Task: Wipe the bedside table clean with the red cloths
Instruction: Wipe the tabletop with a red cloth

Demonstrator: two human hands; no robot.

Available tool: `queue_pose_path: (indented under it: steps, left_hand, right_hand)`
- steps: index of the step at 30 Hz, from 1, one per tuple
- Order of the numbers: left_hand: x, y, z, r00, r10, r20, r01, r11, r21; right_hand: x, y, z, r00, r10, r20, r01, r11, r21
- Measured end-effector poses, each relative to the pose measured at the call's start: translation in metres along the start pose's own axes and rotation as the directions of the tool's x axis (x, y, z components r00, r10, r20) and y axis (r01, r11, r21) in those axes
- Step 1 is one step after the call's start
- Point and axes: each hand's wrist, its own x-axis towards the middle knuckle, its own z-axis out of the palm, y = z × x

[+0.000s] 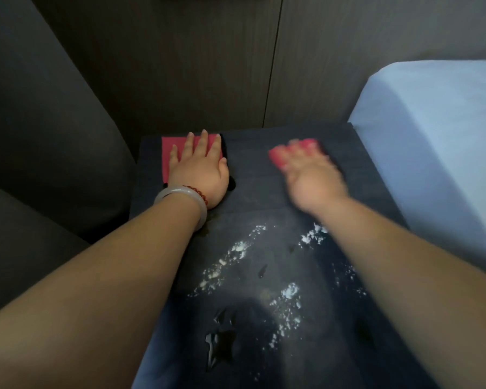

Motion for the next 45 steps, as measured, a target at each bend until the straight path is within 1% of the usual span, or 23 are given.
queue_pose_path:
  steps: [2, 4, 7, 9, 11, 13, 16, 17, 19, 22, 25, 27, 28, 29, 31, 33, 34, 36, 38, 39, 40, 42, 45]
  left_hand:
    - [0.000, 0.000, 0.001, 1.000, -0.004, -0.009, 0.004, 1.000, 0.002]
    - [0.002, 0.000, 0.001, 1.000, -0.002, -0.004, 0.002, 1.000, 0.001]
    - [0.002, 0.000, 0.001, 1.000, -0.006, 0.001, 0.006, 1.000, 0.008]
    - [0.002, 0.000, 0.001, 1.000, -0.001, 0.001, 0.001, 1.000, 0.002]
    - [0.001, -0.002, 0.001, 1.000, -0.006, -0.005, 0.006, 1.000, -0.006]
    - [0.001, 0.000, 0.000, 1.000, -0.012, -0.006, 0.012, 1.000, 0.002]
    - [0.002, 0.001, -0.001, 1.000, -0.010, 0.005, 0.010, 1.000, 0.013]
    - [0.002, 0.000, -0.001, 1.000, -0.005, 0.008, 0.005, 1.000, 0.010]
    - [0.001, 0.000, -0.001, 1.000, -0.003, 0.003, 0.003, 1.000, 0.001]
    - [0.000, -0.001, 0.000, 1.000, -0.005, -0.010, 0.005, 1.000, -0.010]
    - [0.000, -0.001, 0.000, 1.000, -0.004, -0.001, 0.004, 1.000, -0.006]
    - [0.000, 0.000, 0.000, 1.000, -0.004, -0.009, 0.004, 1.000, -0.013]
    - [0.001, -0.001, 0.000, 1.000, -0.003, -0.012, 0.003, 1.000, -0.017]
    - [0.001, -0.001, 0.001, 1.000, -0.001, -0.012, 0.001, 1.000, -0.021]
    - [0.001, -0.001, 0.002, 1.000, -0.002, -0.012, 0.002, 1.000, -0.020]
    - [0.000, -0.002, 0.002, 1.000, 0.000, -0.020, 0.000, 1.000, -0.019]
    - [0.000, -0.001, 0.002, 1.000, 0.002, -0.017, -0.002, 1.000, -0.020]
    - [0.000, -0.001, 0.000, 1.000, 0.005, -0.006, -0.005, 1.000, -0.017]
    - [0.000, 0.000, -0.001, 1.000, -0.002, -0.003, 0.002, 1.000, -0.017]
    - [0.000, 0.000, -0.002, 1.000, -0.006, -0.001, 0.006, 1.000, -0.016]
    - [0.001, 0.000, -0.002, 1.000, -0.004, 0.002, 0.004, 1.000, -0.014]
    - [0.000, 0.000, -0.001, 1.000, -0.002, 0.009, 0.002, 1.000, -0.014]
    - [0.000, 0.000, 0.000, 1.000, -0.004, -0.007, 0.004, 1.000, -0.011]
  right_hand:
    - [0.009, 0.053, -0.007, 0.943, 0.331, 0.012, -0.331, 0.940, 0.077]
    - [0.003, 0.049, -0.008, 0.899, 0.438, 0.002, -0.436, 0.893, 0.113]
    - [-0.020, -0.038, 0.008, 0.992, 0.125, -0.031, -0.119, 0.983, 0.138]
    - [-0.045, -0.078, 0.011, 0.994, -0.109, -0.032, 0.113, 0.977, 0.183]
    - [-0.052, -0.062, 0.013, 0.992, -0.125, -0.037, 0.128, 0.982, 0.137]
    - [-0.035, -0.005, 0.006, 0.995, 0.102, -0.004, -0.101, 0.989, 0.111]
    - [-0.015, 0.048, -0.005, 0.889, 0.453, 0.061, -0.456, 0.868, 0.200]
    - [-0.014, 0.034, -0.003, 0.905, 0.425, 0.021, -0.420, 0.885, 0.200]
    - [-0.030, -0.022, 0.011, 0.992, 0.124, -0.025, -0.119, 0.983, 0.143]
    - [-0.065, -0.064, 0.016, 0.983, -0.177, -0.038, 0.181, 0.967, 0.181]
    - [-0.044, 0.003, 0.010, 0.998, 0.049, -0.029, -0.045, 0.992, 0.119]
    - [-0.029, 0.042, 0.001, 0.931, 0.365, -0.001, -0.360, 0.918, 0.170]
    - [-0.030, 0.035, 0.000, 0.914, 0.405, 0.020, -0.403, 0.901, 0.162]
    - [-0.038, 0.014, 0.003, 0.933, 0.360, -0.007, -0.356, 0.926, 0.123]
    - [-0.068, -0.042, 0.012, 0.997, 0.071, -0.036, -0.065, 0.988, 0.137]
    - [-0.093, -0.062, 0.013, 0.990, -0.140, -0.018, 0.141, 0.972, 0.187]
    - [-0.093, -0.051, 0.010, 0.987, -0.159, -0.027, 0.161, 0.966, 0.204]
    - [-0.075, 0.000, 0.006, 0.999, 0.037, -0.031, -0.031, 0.986, 0.161]
    - [-0.057, 0.044, -0.002, 0.936, 0.352, -0.002, -0.344, 0.917, 0.202]
    - [-0.056, 0.044, -0.004, 0.914, 0.406, 0.005, -0.399, 0.896, 0.195]
    - [-0.060, 0.026, -0.004, 0.921, 0.390, -0.015, -0.381, 0.907, 0.182]
    - [-0.080, -0.031, 0.006, 0.986, 0.166, -0.027, -0.157, 0.967, 0.198]
    - [-0.112, -0.070, 0.008, 0.990, -0.140, -0.021, 0.141, 0.963, 0.230]
